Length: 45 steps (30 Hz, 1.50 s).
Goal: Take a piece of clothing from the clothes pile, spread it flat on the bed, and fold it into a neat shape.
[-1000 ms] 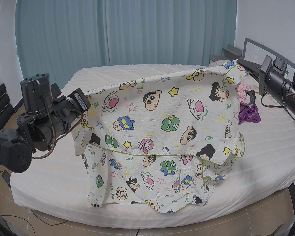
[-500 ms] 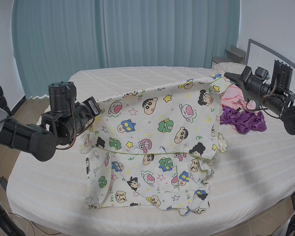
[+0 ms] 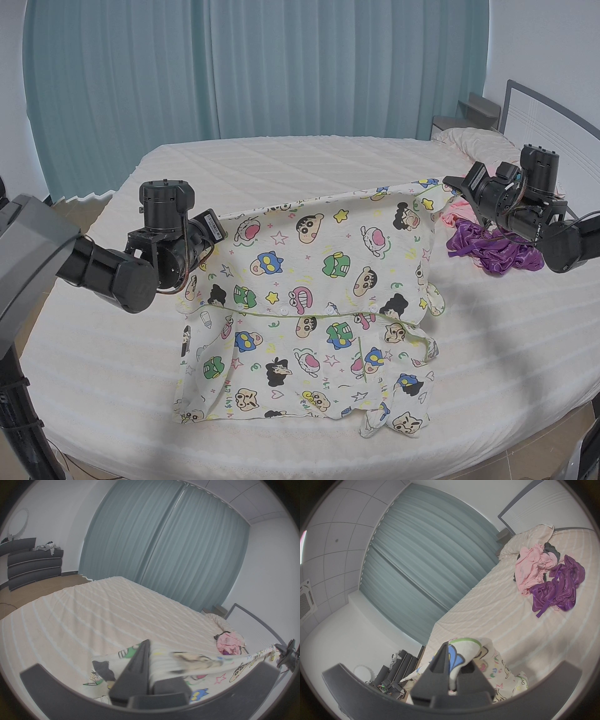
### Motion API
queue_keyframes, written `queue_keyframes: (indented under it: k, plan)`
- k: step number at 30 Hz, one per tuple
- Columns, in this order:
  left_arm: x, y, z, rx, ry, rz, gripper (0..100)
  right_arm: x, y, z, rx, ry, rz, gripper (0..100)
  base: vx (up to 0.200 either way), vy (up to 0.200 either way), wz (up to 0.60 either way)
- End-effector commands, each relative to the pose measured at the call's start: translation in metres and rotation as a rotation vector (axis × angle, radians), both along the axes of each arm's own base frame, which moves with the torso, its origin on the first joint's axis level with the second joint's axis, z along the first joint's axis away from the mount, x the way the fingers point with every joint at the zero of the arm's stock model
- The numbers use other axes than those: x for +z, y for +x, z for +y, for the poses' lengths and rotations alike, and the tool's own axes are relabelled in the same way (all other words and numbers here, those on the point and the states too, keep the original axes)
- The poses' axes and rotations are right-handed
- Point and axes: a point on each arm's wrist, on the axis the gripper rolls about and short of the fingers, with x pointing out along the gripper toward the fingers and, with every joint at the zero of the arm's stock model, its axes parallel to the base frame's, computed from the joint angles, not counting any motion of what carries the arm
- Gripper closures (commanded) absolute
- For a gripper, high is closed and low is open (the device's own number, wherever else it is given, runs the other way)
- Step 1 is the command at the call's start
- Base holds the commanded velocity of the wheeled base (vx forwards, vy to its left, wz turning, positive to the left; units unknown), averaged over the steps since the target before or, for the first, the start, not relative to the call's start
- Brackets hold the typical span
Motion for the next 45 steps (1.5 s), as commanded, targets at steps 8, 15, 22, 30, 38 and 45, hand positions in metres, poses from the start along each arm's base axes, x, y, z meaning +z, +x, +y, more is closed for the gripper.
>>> queue_keyframes:
  k: [8, 15, 22, 30, 38, 45]
  plan:
    - [-0.043, 0.064, 0.012, 0.11, -0.016, 0.017, 0, -0.048, 0.065, 0.021, -0.084, 0.114, 0.091, 0, 0.0, 0.0, 0.0]
    - [-0.05, 0.08, 0.036, 0.214, -0.017, 0.004, 0, -0.077, 0.101, 0.02, -0.237, 0.161, 0.065, 0, 0.0, 0.0, 0.0]
    - [-0.039, 0.064, 0.057, 0.261, -0.057, 0.013, 0, -0.088, 0.077, -0.001, -0.216, 0.131, 0.158, 0, 0.0, 0.0, 0.0]
    - [-0.027, -0.006, 0.066, 0.19, -0.113, 0.097, 0, -0.115, 0.014, -0.014, -0.134, 0.049, 0.307, 0, 0.0, 0.0, 0.0]
    - [-0.035, -0.075, 0.074, 0.116, -0.21, 0.208, 0, -0.154, -0.022, -0.02, -0.141, 0.03, 0.424, 0, 0.0, 0.0, 0.0]
    - [-0.061, -0.108, 0.078, 0.056, -0.235, 0.276, 0, -0.16, -0.036, -0.012, -0.139, 0.064, 0.478, 0, 0.0, 0.0, 0.0]
